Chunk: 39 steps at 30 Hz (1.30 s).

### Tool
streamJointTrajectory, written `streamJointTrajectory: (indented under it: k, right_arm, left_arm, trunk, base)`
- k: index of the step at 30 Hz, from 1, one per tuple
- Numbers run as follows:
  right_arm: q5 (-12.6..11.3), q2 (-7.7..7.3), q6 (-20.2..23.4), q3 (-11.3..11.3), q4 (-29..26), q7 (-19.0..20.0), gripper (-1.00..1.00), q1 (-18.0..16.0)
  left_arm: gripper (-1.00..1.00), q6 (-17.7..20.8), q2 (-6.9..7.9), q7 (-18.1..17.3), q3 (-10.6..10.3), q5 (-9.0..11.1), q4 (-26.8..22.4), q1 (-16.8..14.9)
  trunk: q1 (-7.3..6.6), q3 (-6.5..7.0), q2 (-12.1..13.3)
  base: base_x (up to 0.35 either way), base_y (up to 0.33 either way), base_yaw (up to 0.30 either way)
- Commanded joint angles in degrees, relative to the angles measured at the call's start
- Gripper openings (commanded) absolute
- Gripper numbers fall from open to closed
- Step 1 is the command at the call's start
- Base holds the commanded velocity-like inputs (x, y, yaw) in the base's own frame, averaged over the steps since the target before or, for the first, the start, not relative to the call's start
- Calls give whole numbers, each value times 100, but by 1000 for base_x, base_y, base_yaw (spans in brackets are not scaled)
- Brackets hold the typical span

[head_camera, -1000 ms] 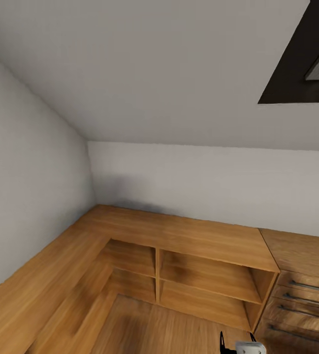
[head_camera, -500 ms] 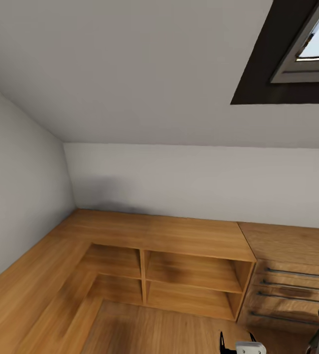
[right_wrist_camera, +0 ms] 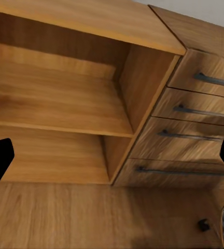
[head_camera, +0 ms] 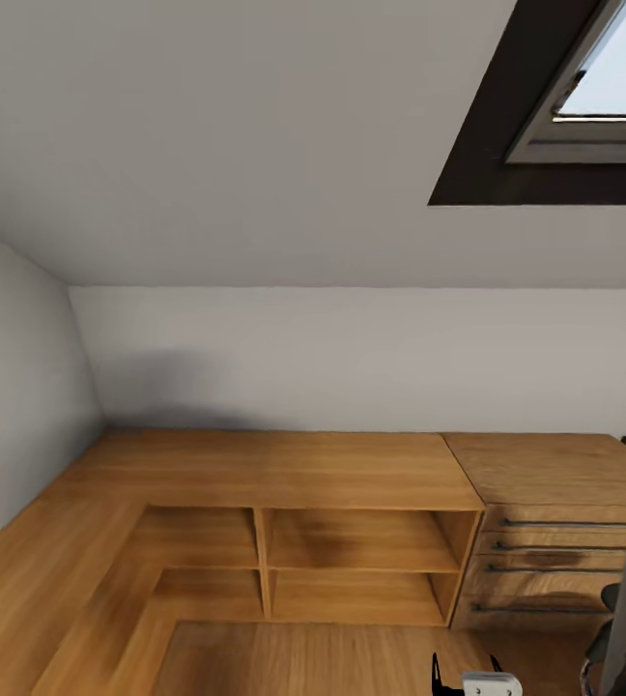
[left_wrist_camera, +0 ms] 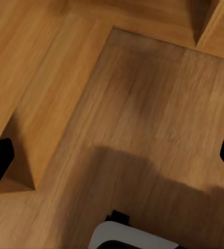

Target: In the bedroom, organize the workspace by keeping the computer under the desk, ensuring the monitor is on the desk, placing the keyboard on the desk next to the monitor, placing the mouse on the desk next to the keyboard, moving the folder from the swivel chair onto the desk next to the mouse, stacking the notebook on top of the folder with the pen on top of the notebook, and positioning the swivel chair next to the desk.

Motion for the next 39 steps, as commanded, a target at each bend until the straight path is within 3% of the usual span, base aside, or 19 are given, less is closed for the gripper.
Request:
streamJointTrajectory:
  k: [1,22,31,35,37,39]
  right_arm:
    - [-20,4,-5,49,8,-32,100,-2]
    - [-20,2,15,49,8,-30,100,-2]
    - [-22,4,207,23,-12,-29,100,-2]
    - [-22,4,235,-142,-18,-29,100,-2]
    - [-20,4,251,-427,-24,-22,100,-2]
    - [-20,4,286,-503,-29,-6,100,-2]
  left_arm:
    - [100,-13,6,47,-48,38,-7,4]
    - [100,-13,6,47,-48,38,-8,4]
    - [100,-13,2,47,-48,38,-5,4]
    - [100,-13,-1,46,-49,38,-4,4]
    - [100,-8,-2,46,-55,38,-3,4]
    - [100,-6,-2,46,-56,38,-3,4]
  trunk:
    - [4,0,-3]
    - [4,0,-3]
    - [4,-11,-3]
    - [4,-32,-3]
    - [4,-46,-3]
    - [4,-61,-3]
  base:
    - [133,137,-252]
    - [20,50,-254]
    - [-175,176,-252]
    - [-299,93,-204]
    - [-320,30,-168]
    - [-312,11,-147]
